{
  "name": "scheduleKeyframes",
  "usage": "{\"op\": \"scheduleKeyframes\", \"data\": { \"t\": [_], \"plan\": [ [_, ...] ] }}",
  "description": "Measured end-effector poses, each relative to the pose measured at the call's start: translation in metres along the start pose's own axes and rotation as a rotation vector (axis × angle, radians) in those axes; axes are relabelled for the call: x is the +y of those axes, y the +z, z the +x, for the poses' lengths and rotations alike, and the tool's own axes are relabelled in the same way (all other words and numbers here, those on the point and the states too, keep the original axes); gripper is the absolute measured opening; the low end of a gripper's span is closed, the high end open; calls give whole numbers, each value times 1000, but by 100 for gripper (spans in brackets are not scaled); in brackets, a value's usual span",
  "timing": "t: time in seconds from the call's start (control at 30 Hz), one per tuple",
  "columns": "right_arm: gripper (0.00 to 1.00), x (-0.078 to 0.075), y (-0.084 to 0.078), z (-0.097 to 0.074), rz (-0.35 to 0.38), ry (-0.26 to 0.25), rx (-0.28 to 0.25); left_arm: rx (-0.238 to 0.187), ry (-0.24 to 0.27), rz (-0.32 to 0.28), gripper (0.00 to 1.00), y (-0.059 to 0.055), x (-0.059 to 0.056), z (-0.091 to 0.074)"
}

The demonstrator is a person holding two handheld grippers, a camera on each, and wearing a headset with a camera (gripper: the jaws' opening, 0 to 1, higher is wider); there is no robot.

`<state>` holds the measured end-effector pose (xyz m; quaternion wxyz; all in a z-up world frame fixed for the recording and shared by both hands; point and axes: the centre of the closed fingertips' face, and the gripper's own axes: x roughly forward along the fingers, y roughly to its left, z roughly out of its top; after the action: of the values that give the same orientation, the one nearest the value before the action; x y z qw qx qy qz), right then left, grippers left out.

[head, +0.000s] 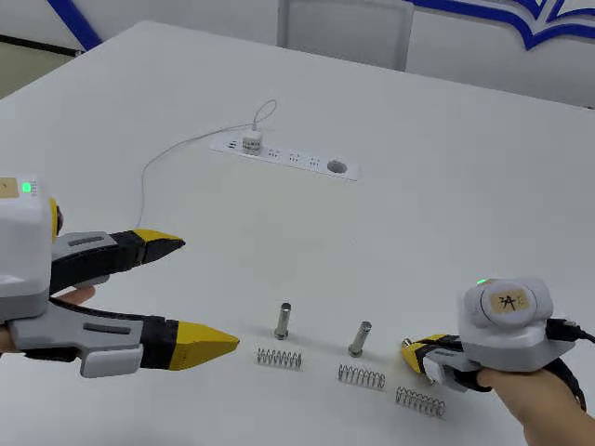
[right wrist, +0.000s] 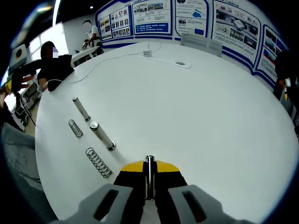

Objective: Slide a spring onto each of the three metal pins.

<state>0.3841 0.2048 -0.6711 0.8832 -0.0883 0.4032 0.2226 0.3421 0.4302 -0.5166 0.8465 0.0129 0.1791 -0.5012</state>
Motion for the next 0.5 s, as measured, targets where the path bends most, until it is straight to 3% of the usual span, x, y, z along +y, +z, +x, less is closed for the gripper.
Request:
{"op": "scheduleKeyframes", "data": {
  "t": [0.5],
  "plan": [
    [6, -9, 9, -14, 13, -20, -64, -7, -3, 8, 83, 3, -3, -1]
  ]
}}
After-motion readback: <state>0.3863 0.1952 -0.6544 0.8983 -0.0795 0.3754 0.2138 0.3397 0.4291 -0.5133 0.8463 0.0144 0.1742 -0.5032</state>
